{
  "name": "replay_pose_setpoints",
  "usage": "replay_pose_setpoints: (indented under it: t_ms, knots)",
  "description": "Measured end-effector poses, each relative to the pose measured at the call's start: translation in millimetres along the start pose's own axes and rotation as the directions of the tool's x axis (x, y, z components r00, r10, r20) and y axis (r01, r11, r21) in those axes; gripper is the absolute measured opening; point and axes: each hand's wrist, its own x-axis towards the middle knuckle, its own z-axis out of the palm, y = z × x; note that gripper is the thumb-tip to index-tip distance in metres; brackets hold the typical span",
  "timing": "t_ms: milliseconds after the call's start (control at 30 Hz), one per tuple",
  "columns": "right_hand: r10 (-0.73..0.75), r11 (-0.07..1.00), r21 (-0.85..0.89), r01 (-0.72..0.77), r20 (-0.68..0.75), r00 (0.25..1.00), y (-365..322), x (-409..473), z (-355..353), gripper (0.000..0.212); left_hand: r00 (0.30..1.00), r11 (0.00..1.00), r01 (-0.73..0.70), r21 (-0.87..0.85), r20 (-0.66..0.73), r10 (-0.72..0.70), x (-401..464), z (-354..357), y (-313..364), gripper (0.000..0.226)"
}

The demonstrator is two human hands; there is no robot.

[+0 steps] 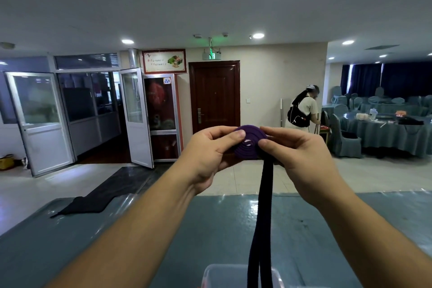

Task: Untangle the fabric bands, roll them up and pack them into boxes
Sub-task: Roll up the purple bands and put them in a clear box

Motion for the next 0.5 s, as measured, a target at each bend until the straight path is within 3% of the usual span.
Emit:
replay_pose_setpoints:
  t_ms: [233, 400, 500]
  knots:
    - [0.034, 0.974, -0.226, 0.001, 0.149, 0.988, -5, 4, -9, 0.030, 0.988, 0.948, -0.005, 0.319, 0.148, -0.045, 0, -14, 10, 0.022]
    - [-0.029, 0.999, 0.024, 0.029, 0.010, 1.000, -1, 1, 0, 0.030, 0.996, 0.993, -0.013, 0.118, 0.087, 0.002, -2, -6, 2, 0.024]
    - [-0.016, 0.997, 0.073, 0.017, -0.015, 1.000, 3, -1, 1, 0.031, 0.997, 0.999, 0.039, -0.015, 0.063, -0.038, -2, -2, -6, 0.025]
